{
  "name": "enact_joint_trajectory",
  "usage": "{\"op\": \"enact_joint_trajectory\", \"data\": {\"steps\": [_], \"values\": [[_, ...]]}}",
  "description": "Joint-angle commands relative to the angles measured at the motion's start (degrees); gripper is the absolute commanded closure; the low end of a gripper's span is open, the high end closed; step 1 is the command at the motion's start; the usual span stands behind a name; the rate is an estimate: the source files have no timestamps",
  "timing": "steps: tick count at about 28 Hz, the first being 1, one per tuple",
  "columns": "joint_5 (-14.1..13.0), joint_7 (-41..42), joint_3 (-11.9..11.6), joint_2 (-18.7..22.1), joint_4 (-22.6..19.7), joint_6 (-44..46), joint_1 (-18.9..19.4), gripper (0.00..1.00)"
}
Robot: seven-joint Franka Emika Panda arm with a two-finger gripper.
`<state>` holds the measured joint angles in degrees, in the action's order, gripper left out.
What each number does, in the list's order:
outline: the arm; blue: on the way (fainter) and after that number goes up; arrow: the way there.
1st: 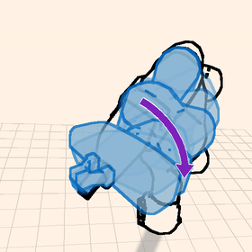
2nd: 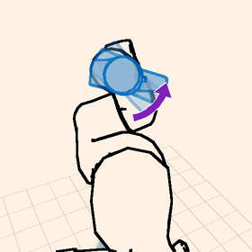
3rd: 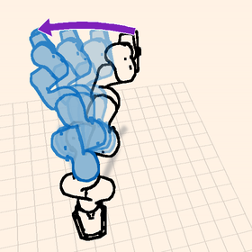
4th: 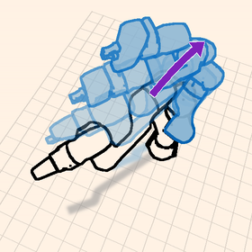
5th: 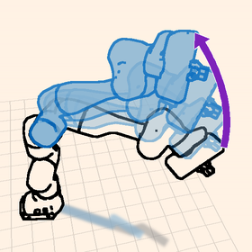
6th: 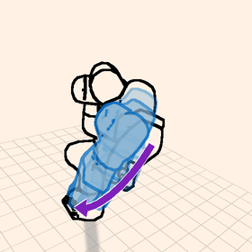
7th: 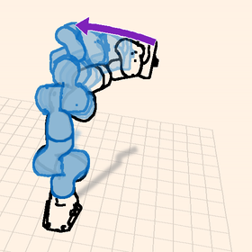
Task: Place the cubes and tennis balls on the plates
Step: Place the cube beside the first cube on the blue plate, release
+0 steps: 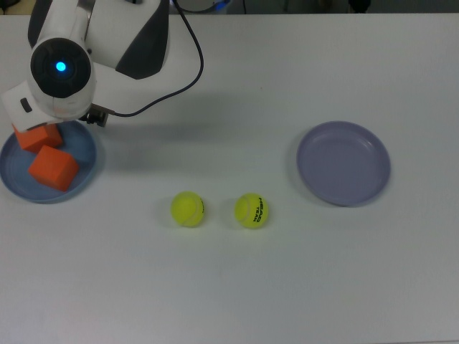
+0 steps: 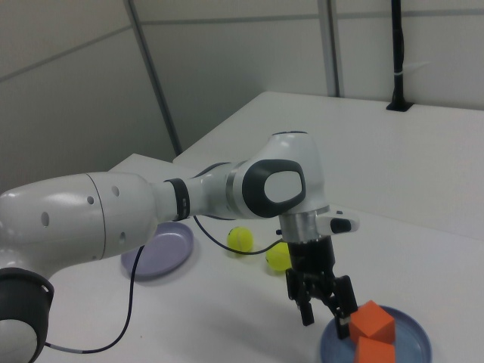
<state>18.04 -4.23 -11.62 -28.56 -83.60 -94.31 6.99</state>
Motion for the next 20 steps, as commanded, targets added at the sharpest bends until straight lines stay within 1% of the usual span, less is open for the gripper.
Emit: {"op": "enact_joint_trajectory", "data": {"steps": [1, 2, 3, 5, 8, 9, 10, 13, 14, 16, 20], "values": [[-3.1, 1.6, 0.4, 0.8, 1.1, -0.6, 1.4, 0.0], [-3.1, 1.5, 0.9, 0.9, 1.1, -1.5, 1.9, 0.0], [-3.1, 1.2, 2.3, 1.0, 1.1, -3.8, 2.9, 0.0], [-3.3, 1.2, 3.5, 1.1, 1.2, -5.8, 3.6, 0.0], [-3.5, 1.1, 5.9, 1.0, 1.6, -9.0, 3.6, 0.0], [-3.5, 1.1, 7.6, 0.8, 1.6, -10.9, 3.6, 0.0], [-3.4, 1.2, 8.4, 0.7, 1.6, -11.7, 3.6, 0.0], [-3.4, 1.6, 9.9, 0.7, 1.6, -14.0, 3.8, 0.0], [-3.5, 1.7, 10.8, 0.6, 1.6, -16.0, 4.0, 0.0], [-3.6, 1.6, 11.7, 0.3, 1.4, -18.4, 4.0, 0.0], [-3.0, 1.2, 13.3, -2.5, 1.3, -24.0, 4.5, 0.0]]}}
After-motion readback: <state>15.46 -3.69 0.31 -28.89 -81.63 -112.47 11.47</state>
